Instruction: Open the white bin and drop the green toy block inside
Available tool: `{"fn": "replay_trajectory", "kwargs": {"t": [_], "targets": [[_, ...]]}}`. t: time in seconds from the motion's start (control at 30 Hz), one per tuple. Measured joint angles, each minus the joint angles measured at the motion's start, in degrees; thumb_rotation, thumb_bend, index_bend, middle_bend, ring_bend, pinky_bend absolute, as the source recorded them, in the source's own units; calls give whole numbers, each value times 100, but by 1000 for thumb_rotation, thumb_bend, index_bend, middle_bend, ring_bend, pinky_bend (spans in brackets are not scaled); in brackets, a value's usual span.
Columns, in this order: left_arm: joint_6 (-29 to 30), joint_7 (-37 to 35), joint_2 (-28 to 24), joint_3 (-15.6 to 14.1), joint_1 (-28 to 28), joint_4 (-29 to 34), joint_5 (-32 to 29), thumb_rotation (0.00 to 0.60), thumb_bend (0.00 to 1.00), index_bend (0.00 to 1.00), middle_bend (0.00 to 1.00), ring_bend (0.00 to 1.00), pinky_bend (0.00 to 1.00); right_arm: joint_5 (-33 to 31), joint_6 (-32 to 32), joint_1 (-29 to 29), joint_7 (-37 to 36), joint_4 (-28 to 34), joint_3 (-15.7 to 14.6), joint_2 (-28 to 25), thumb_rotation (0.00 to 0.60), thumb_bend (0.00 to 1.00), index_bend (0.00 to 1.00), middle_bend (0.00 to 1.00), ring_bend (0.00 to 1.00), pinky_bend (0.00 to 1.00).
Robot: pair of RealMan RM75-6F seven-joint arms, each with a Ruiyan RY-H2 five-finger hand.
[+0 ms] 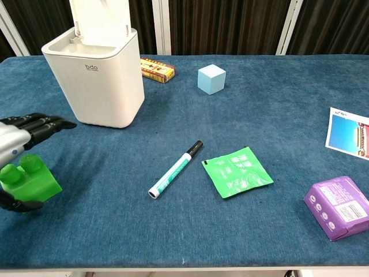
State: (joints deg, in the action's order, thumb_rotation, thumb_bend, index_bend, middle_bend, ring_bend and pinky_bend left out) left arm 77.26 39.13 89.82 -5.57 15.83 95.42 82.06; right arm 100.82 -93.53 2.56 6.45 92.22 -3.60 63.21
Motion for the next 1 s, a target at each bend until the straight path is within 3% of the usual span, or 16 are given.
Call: {"fn": "replay_trajectory", "kwargs": {"t": [0.13, 0.3, 0.47, 0.6, 0.77, 1.0], "targets": [[73, 98, 20, -13, -133, 8, -96, 571, 0, 120, 194, 208, 394, -6, 5, 2, 19, -1, 6, 12, 600, 307, 0, 0, 0, 0], [21, 105, 8, 63, -182, 58, -334, 600, 17, 224, 342, 419, 603, -3, 5, 9, 38, 8, 5, 17, 600, 307, 0, 0, 0, 0], [-165, -172, -66, 179, -185, 133, -594, 600, 71, 308, 423, 486, 680, 0, -26, 26, 29, 4, 11, 17, 600, 307, 0, 0, 0, 0], [-148, -462, -63, 285, -218, 100, -628, 600, 235, 440, 552, 604, 776, -12, -20, 27, 47, 7, 21, 26, 600, 307, 0, 0, 0, 0], [80, -527, -59, 400, -286, 172, -585, 600, 403, 575, 625, 675, 831, -17, 21, 16, 86, 9, 22, 37, 600, 307, 0, 0, 0, 0], [548, -574, -202, 658, -283, 519, -49, 600, 421, 585, 658, 692, 846, -32, 55, 7, 124, 28, 27, 46, 600, 308, 0, 0, 0, 0]]}}
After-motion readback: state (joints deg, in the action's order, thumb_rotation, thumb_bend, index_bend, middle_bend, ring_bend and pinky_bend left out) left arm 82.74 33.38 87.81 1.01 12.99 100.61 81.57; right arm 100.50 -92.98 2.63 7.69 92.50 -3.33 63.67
